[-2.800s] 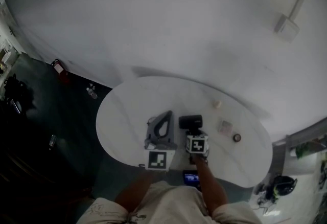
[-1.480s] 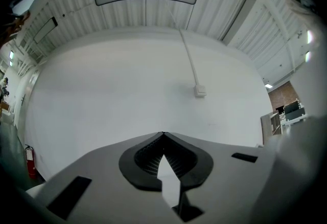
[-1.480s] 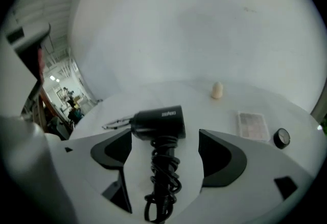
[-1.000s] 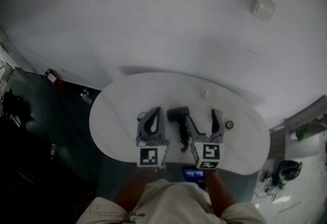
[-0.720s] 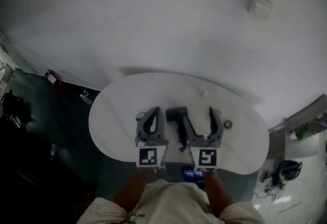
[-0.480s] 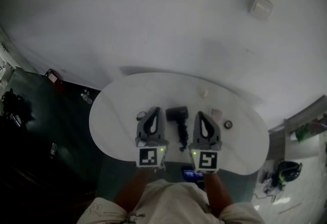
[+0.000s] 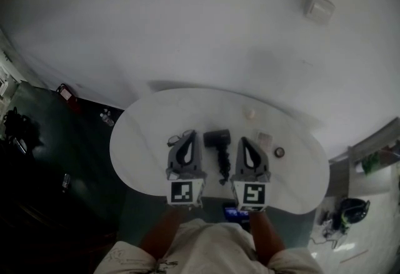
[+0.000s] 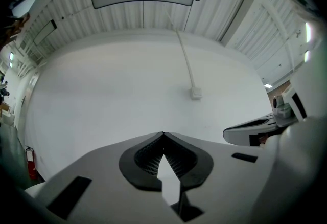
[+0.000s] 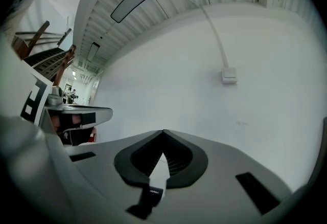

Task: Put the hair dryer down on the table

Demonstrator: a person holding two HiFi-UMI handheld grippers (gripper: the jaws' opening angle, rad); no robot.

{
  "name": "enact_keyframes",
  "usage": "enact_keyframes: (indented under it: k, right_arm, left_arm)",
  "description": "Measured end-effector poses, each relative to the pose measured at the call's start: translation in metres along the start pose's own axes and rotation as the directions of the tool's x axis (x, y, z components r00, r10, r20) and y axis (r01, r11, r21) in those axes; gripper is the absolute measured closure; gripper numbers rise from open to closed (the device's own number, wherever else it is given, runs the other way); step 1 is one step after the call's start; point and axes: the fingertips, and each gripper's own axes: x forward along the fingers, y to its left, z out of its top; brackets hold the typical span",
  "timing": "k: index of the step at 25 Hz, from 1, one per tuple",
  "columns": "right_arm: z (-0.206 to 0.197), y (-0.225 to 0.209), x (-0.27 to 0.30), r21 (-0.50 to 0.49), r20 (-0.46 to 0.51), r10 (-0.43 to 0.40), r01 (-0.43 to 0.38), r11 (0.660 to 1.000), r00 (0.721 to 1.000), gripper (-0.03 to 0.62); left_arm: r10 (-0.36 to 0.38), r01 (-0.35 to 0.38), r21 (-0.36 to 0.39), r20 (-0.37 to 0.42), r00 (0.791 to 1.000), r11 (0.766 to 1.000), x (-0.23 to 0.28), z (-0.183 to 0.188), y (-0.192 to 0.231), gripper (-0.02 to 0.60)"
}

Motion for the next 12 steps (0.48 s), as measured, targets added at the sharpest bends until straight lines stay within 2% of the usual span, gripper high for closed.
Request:
enact_keyframes:
  k: [12]
  right_arm:
    - [0.0060, -0.0039, -0.0032, -0.003, 0.033, -0.014, 0.014, 1.000, 0.999, 0.591]
  left_arm:
    - [0.004, -0.004, 0.010, -0.003, 1.000, 1.000, -0.0062, 0.0007, -0.0038, 0.583]
